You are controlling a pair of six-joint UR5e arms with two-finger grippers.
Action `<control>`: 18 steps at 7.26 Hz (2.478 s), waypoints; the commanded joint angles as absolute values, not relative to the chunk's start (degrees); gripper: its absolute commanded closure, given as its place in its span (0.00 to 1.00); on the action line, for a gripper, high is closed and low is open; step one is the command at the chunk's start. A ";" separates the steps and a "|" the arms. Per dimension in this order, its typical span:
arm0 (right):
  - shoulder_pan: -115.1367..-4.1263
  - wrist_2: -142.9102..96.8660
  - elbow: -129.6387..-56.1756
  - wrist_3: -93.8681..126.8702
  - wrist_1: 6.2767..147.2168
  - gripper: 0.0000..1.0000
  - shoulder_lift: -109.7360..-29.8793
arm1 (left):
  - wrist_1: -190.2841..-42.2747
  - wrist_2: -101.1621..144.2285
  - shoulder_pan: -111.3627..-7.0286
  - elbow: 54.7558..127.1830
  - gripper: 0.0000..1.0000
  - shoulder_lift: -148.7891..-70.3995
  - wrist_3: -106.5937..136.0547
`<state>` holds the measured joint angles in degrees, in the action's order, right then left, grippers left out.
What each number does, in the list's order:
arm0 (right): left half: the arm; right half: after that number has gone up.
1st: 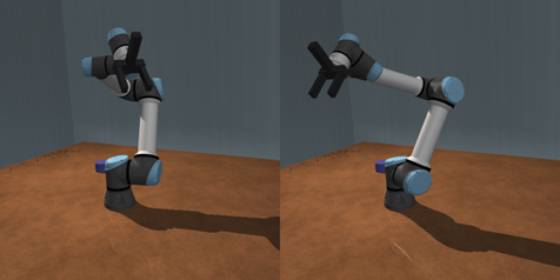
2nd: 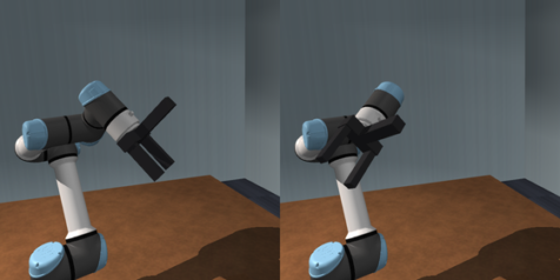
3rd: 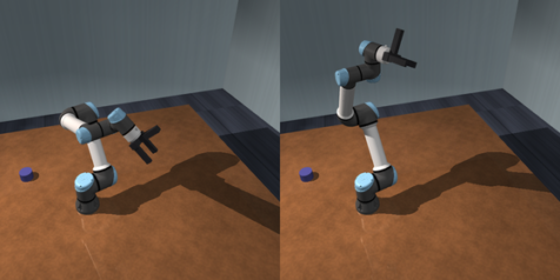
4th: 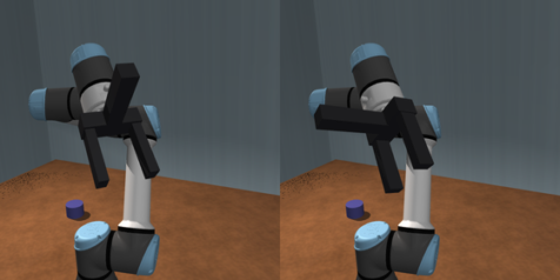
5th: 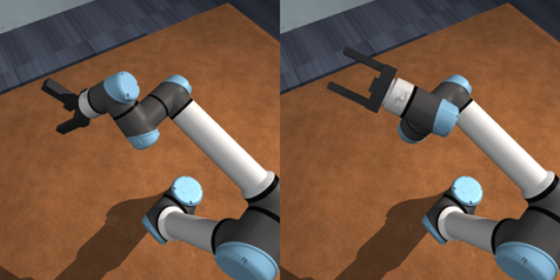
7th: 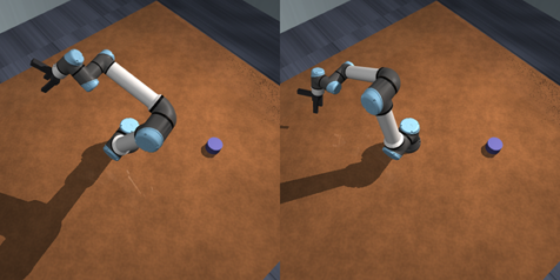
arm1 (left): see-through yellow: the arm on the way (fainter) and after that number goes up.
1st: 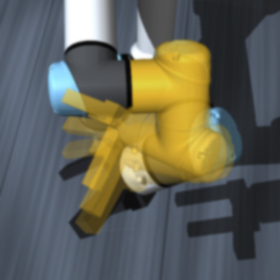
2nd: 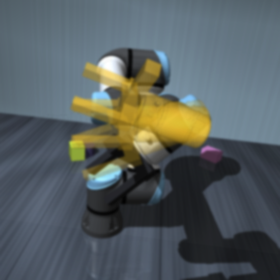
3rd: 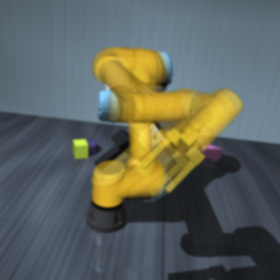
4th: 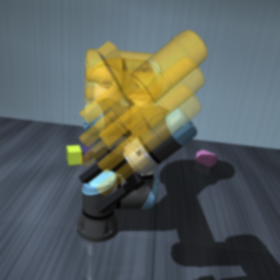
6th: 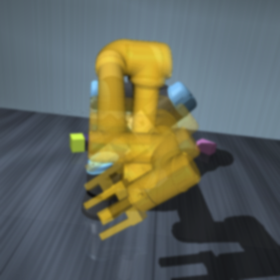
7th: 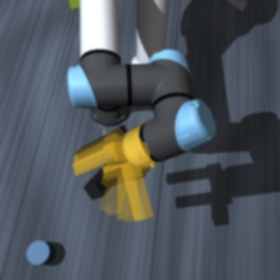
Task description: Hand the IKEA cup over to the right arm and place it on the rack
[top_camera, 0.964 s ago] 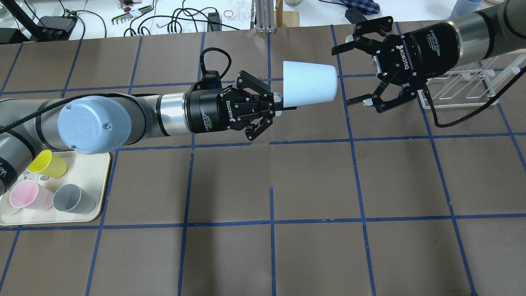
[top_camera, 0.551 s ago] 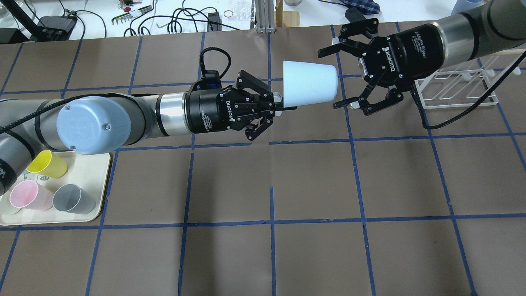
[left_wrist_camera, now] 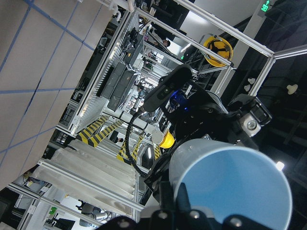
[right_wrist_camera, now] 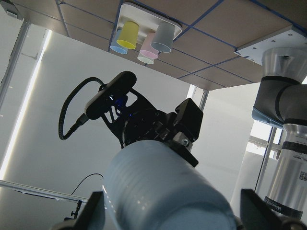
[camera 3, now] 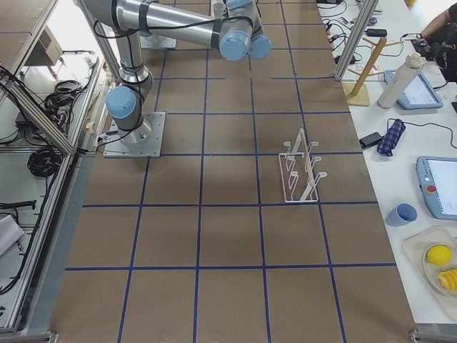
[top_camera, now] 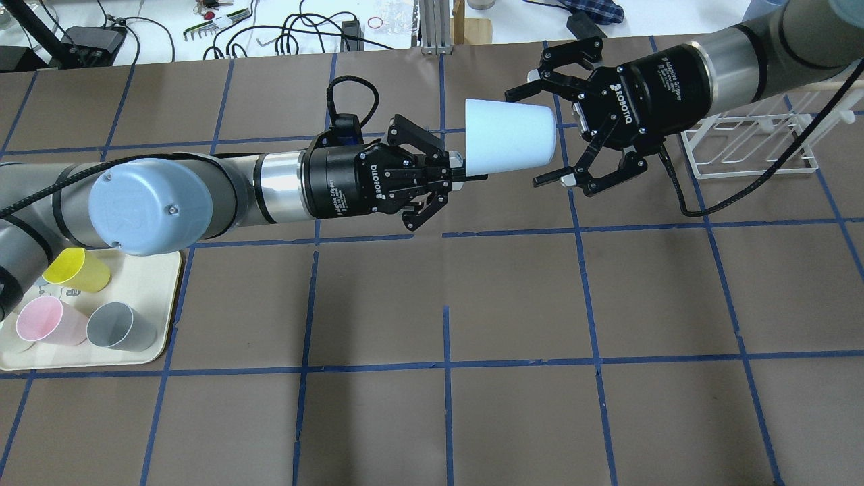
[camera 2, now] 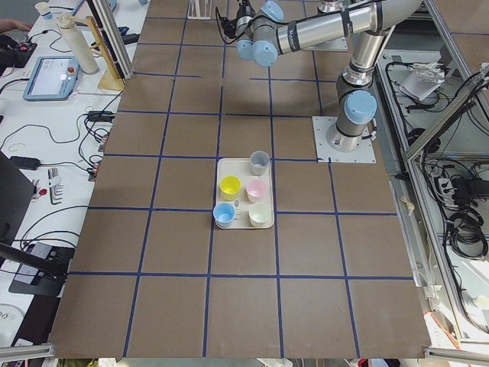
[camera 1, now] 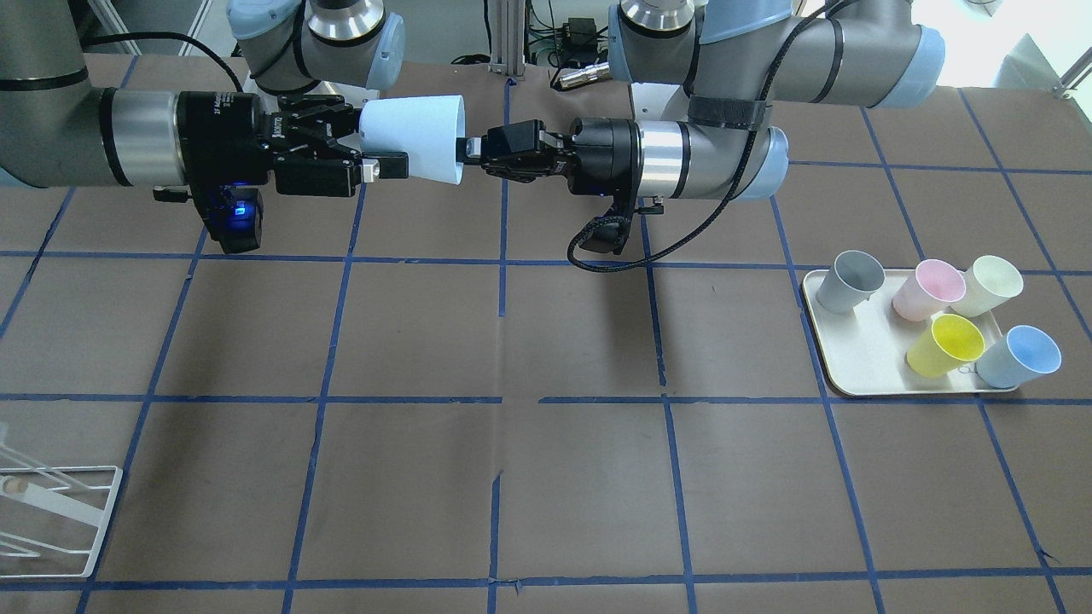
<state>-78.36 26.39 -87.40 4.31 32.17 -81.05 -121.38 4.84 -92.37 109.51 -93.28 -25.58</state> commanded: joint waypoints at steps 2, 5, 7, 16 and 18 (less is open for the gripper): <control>-78.31 26.45 -87.19 4.31 32.52 0.27 -80.95 | -121.38 4.75 -92.37 109.51 1.00 -92.81 -25.58; -77.87 25.41 -86.75 4.48 32.70 0.37 -80.95 | -121.38 4.57 -92.29 109.42 1.00 -93.08 -25.58; -77.87 25.40 -85.70 4.57 32.70 0.44 -80.77 | -121.46 4.40 -92.29 109.42 0.26 -93.25 -25.23; -77.69 43.01 -84.99 11.60 60.34 0.84 -81.82 | -112.91 -29.85 -81.74 102.33 0.12 -92.38 -16.03; -77.96 55.23 -85.17 10.90 69.47 0.97 -83.14 | -92.92 -55.68 -81.47 101.69 0.05 -92.28 -5.76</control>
<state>-77.81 48.24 -85.07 11.29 63.92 -82.54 -104.39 -40.45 -81.67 102.24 -92.33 -11.36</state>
